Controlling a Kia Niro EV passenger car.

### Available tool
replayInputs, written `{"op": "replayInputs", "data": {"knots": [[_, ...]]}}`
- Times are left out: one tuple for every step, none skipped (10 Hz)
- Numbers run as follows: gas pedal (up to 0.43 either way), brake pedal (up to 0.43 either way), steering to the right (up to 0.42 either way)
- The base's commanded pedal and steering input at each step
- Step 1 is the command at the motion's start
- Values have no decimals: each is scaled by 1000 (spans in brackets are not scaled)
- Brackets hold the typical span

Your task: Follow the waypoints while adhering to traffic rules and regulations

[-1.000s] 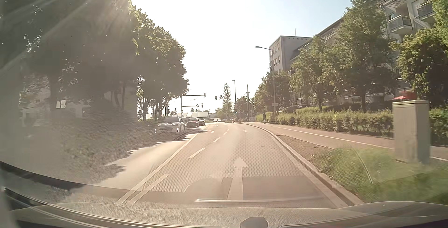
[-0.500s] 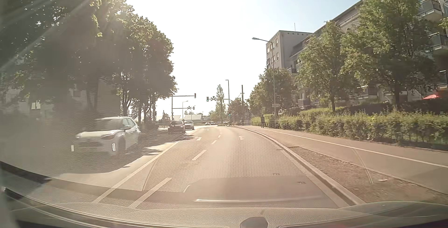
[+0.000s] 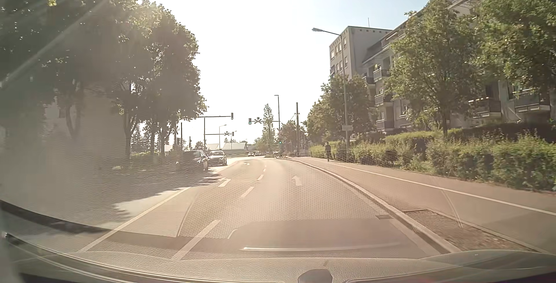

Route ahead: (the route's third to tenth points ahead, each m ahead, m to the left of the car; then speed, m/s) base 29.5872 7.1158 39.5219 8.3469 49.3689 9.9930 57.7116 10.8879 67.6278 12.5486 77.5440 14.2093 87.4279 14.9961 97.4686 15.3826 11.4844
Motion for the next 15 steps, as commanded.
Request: {"op": "replayInputs", "data": {"knots": [[87,0,-6],[138,0,-8],[138,0,-9],[138,0,-11],[138,0,-14],[138,0,-15],[130,0,-17],[118,0,-19],[118,0,-19],[118,0,-18],[118,0,-19],[118,0,-18],[118,0,-18],[118,0,-18],[0,0,-18]]}}
